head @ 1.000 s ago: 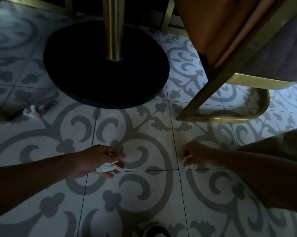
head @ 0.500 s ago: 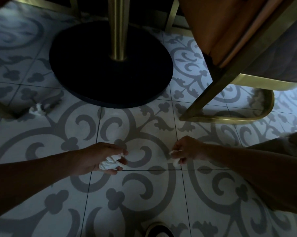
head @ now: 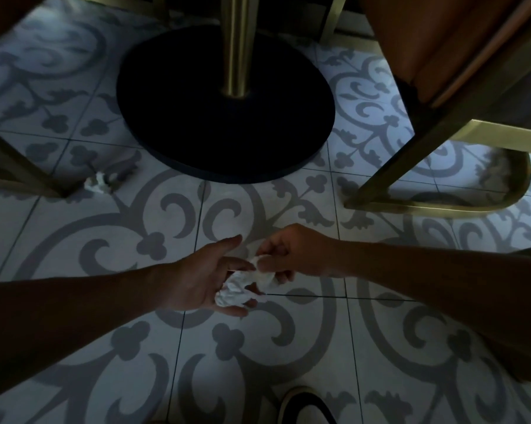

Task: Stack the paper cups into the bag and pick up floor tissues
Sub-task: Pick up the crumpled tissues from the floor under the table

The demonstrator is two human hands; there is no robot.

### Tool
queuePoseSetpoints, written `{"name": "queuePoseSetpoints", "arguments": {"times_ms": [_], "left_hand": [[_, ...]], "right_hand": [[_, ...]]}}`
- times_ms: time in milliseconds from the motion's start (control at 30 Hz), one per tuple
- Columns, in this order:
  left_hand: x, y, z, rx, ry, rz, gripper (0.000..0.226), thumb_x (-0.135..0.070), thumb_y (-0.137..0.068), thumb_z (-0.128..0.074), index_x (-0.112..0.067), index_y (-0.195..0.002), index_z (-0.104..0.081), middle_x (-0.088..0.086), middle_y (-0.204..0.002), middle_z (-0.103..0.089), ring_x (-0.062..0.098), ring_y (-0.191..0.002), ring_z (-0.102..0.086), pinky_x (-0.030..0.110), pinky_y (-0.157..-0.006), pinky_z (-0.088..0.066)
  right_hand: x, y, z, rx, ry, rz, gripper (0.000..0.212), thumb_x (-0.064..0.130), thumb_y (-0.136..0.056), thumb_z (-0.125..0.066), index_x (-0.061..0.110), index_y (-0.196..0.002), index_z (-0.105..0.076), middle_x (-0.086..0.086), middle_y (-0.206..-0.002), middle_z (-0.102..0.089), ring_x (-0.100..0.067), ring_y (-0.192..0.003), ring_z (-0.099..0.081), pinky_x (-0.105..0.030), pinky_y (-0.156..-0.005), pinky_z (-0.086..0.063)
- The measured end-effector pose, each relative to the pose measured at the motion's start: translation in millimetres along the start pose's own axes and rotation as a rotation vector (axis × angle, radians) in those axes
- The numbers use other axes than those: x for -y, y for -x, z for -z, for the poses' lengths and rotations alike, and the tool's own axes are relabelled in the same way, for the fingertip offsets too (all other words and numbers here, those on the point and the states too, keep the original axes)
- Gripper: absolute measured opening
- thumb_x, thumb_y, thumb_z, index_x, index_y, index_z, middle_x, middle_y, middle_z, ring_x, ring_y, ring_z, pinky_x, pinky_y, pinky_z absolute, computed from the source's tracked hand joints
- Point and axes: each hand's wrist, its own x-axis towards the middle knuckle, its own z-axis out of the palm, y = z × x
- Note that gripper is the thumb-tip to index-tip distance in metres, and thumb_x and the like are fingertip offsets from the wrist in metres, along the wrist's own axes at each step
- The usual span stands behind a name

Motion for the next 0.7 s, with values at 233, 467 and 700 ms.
{"name": "queuePoseSetpoints", "arguments": {"times_ms": [233,467,700], "left_hand": [[1.3,3.5,-12.0,0.070,0.036,0.020,0.092,-0.077,-0.086,-0.029,-0.001,-0.125,-0.064,0.025,-0.129,-0.063,0.047,-0.126,-0.052,0.053,-0.106,-0.042],[-4.7,8.8,-8.8,-0.018,0.042,-0.010,0.076,-0.070,-0.089,-0.035,-0.008,-0.111,-0.072,0.021,-0.115,-0.071,0.040,-0.096,-0.069,0.047,-0.086,-0.056],[-5.0,7.3,-1.0,-0.039,0.029,-0.038,0.078,-0.068,-0.089,-0.037,-0.004,-0.120,-0.067,0.024,-0.113,-0.070,0.038,-0.095,-0.070,0.044,-0.082,-0.058]], "right_hand": [[21.2,-1.0,-19.9,0.058,0.081,0.018,0.031,0.032,-0.095,-0.054,0.005,-0.101,-0.066,0.000,-0.068,-0.068,-0.004,-0.050,-0.061,-0.016,-0.051,-0.049],[22.7,-2.3,-20.2,-0.013,0.362,0.151,0.024,0.023,-0.094,-0.056,0.007,-0.111,-0.065,-0.003,-0.088,-0.071,-0.003,-0.059,-0.063,-0.011,-0.058,-0.051],[18.5,-7.1,-12.2,-0.103,0.401,0.162,0.023,0.023,-0.092,-0.058,0.012,-0.110,-0.066,-0.002,-0.100,-0.071,-0.007,-0.069,-0.065,-0.016,-0.063,-0.050]]}}
